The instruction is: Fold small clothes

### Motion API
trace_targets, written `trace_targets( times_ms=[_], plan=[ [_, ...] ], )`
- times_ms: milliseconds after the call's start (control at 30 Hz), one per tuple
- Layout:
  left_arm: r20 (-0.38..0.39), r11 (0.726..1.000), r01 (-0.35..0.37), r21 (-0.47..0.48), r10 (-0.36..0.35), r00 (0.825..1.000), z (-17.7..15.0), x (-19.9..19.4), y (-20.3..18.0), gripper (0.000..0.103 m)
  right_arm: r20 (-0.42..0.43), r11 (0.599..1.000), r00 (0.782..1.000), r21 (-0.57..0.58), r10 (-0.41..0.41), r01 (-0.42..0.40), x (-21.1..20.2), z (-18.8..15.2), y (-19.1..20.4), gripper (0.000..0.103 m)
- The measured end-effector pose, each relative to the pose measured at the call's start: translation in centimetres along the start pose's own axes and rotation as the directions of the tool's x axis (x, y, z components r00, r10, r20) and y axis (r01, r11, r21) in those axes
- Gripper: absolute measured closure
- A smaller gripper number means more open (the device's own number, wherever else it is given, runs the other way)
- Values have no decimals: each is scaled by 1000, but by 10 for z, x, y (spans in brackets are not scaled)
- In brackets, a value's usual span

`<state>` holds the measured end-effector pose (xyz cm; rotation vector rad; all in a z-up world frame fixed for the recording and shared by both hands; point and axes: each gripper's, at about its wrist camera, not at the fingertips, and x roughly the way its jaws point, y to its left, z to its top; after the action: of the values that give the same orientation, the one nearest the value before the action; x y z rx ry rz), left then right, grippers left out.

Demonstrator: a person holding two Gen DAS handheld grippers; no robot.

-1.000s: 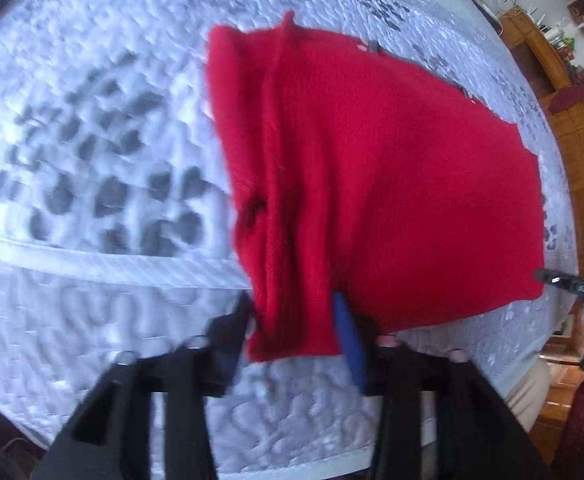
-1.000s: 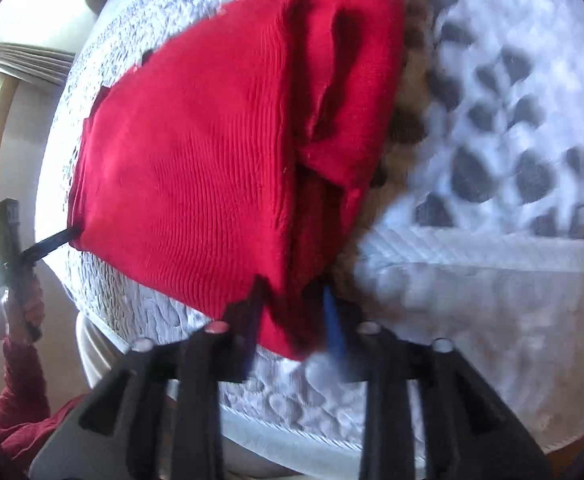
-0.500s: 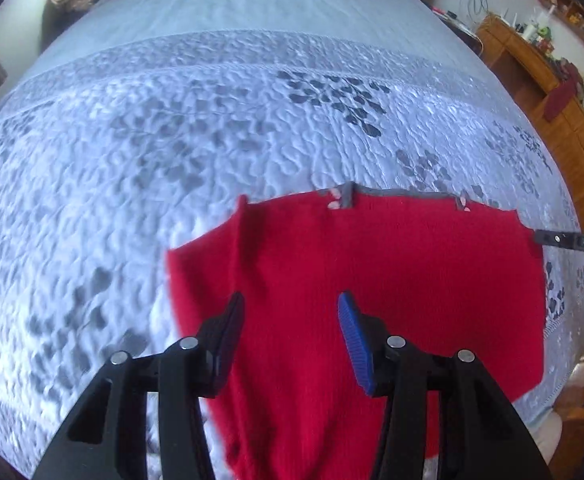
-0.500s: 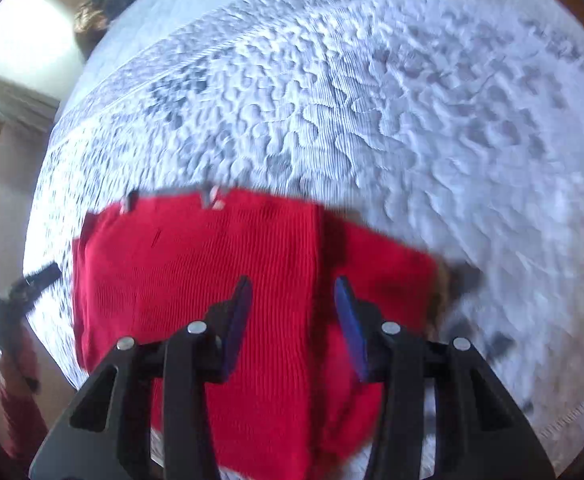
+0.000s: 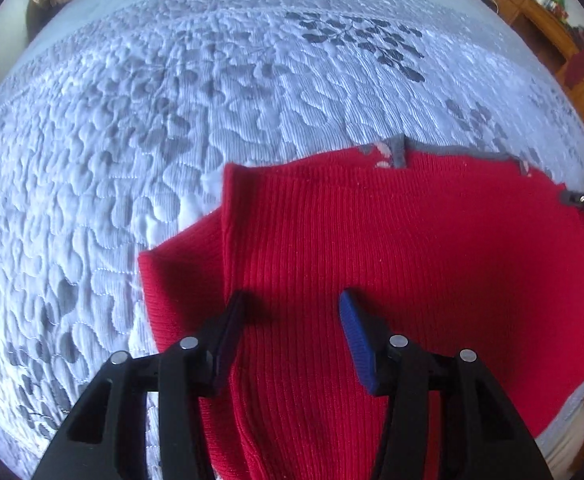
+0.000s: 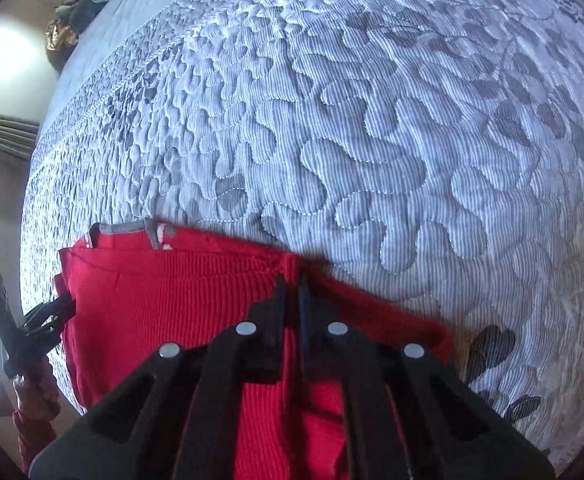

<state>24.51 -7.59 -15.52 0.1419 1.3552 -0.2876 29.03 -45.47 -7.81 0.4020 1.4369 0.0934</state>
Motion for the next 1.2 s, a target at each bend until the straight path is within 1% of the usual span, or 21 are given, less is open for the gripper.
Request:
trace_targets(
  times_ms=[33,67,100,133,167,200,233,267,367,433,533,600,667,767,833,900,967,1000,1033,1133,1200],
  plan=[
    [-3,1000,-7,-7,7,1000,0,-3,-1,53,11,1000,1000,-6,3,-3,-7,-3,2,90],
    [-7,1000,-14,-22,14,1000,0,-7,-2,54,19,1000,1000,-9,-2,2,-12,-6,3,75],
    [-6,999,-19,-37,19,1000,-2,-14,-3,54,31,1000,999,-13,-7,8,-22,-13,3,66],
    [3,999,-14,-41,15,1000,-5,-22,-6,54,46,1000,999,-18,-10,11,-30,-19,4,52],
    [19,999,-2,-35,3,1000,-10,-32,-12,54,76,999,997,-29,-12,14,-46,-32,4,47],
    [33,1000,2,-27,-1,999,-14,-41,-18,54,89,999,996,-36,-14,17,-56,-41,3,45],
    [45,1000,7,-16,-7,999,-18,-49,-25,54,94,999,995,-38,-14,17,-62,-49,3,39],
    [53,1000,14,-6,-14,998,-21,-56,-33,54,96,999,995,-30,-9,12,-71,-63,-1,33],
    [72,999,34,1,-34,997,-28,-71,-56,53,81,1000,997,3,4,-4,-83,-97,-14,28],
    [69,999,33,-8,-33,997,-27,-70,-69,53,62,1000,998,18,15,-16,-82,-115,-21,21],
    [41,1000,30,-7,-30,999,-29,-59,-85,53,24,997,998,42,60,-61,-72,-139,-33,20],
    [27,1000,8,-1,-8,1000,-30,-50,-92,53,16,987,990,69,142,-143,-66,-149,-41,20],
    [11,1000,-18,7,18,1000,-29,-41,-96,53,4,972,976,96,217,-216,-58,-155,-45,20],
    [-3,1000,-25,17,25,1000,-28,-33,-98,53,-11,962,967,106,255,-252,-45,-158,-45,20],
    [-14,1000,-6,14,6,1000,-28,-28,-95,52,-16,957,962,113,272,-269,-37,-157,-44,19],
    [-22,1000,15,10,-15,1000,-27,-23,-91,52,-12,959,963,99,269,-266,-34,-155,-42,19],
    [-25,999,33,4,-33,999,-28,-21,-88,51,-8,961,964,75,266,-265,-34,-151,-36,25],
    [-27,999,40,3,-40,999,-28,-19,-88,51,-11,961,963,68,271,-269,-33,-149,-34,36],
    [-27,999,42,4,-42,999,-28,-18,-88,51,-20,960,961,68,275,-273,-31,-148,-32,43],
    [-28,999,43,18,-42,999,-29,-15,-88,50,-27,960,961,72,274,-271,-27,-145,-29,56],
    [-28,999,47,24,-46,999,-29,-13,-88,49,-26,948,952,106,304,-300,-25,-145,-35,57]
  ],
)
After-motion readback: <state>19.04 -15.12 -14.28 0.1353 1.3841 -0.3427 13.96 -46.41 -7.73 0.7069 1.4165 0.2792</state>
